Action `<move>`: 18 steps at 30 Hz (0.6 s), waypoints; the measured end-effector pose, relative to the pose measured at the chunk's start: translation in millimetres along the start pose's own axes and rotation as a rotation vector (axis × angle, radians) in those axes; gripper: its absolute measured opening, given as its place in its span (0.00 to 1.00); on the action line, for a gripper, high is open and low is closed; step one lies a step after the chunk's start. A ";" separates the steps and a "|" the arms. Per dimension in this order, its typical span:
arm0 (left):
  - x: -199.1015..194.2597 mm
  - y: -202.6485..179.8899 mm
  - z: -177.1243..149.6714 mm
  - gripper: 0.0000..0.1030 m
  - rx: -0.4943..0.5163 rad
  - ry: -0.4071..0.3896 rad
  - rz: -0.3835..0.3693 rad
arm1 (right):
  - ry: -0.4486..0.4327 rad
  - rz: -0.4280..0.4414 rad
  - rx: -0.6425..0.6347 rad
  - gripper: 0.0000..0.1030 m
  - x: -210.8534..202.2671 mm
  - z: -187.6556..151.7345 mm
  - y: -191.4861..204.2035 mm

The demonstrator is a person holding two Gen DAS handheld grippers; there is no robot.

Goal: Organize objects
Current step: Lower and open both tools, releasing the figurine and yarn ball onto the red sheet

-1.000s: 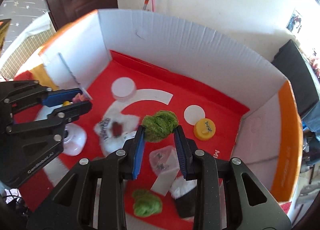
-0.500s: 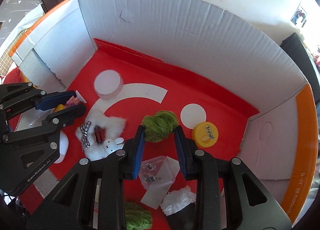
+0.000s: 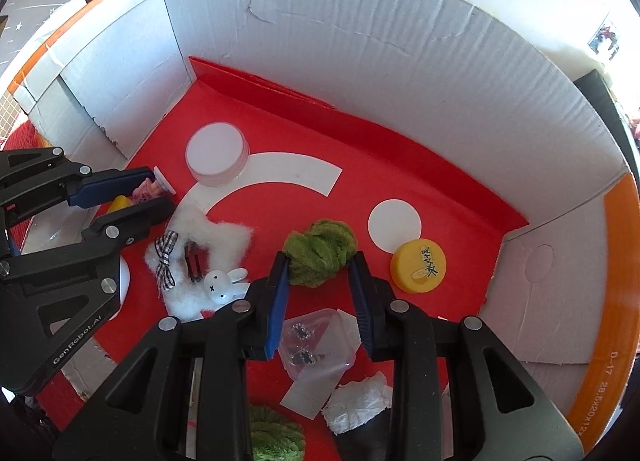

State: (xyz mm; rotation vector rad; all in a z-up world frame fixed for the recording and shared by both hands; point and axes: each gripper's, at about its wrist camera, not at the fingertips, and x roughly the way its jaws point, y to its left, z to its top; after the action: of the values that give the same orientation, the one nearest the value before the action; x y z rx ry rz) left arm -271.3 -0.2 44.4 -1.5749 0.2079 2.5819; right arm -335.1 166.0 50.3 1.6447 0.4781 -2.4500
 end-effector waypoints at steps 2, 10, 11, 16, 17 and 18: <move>-1.3 1.9 -1.0 0.20 0.002 -0.001 0.001 | -0.001 0.001 0.001 0.28 -0.6 -1.4 -0.3; -0.9 -0.7 7.6 0.25 0.016 -0.005 0.016 | 0.003 0.014 0.015 0.28 -2.7 -7.2 -5.6; -1.2 -1.2 7.5 0.25 0.016 -0.006 0.017 | 0.003 0.015 0.016 0.29 -2.9 -7.9 -5.9; -3.4 -5.8 8.4 0.28 0.016 -0.005 0.010 | 0.004 0.008 0.012 0.29 -3.1 -10.3 -1.8; -3.3 -6.2 9.3 0.29 0.017 -0.005 0.010 | 0.004 0.007 0.011 0.29 -3.3 -10.9 -1.6; -2.9 -5.8 9.8 0.29 0.018 -0.004 0.009 | 0.003 0.006 0.011 0.29 -3.6 -11.6 -1.6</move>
State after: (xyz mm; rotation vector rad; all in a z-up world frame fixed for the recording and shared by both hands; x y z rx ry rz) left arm -277.6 7.1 51.1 -1.5662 0.2381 2.5828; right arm -324.0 171.3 49.9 1.6524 0.4611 -2.4505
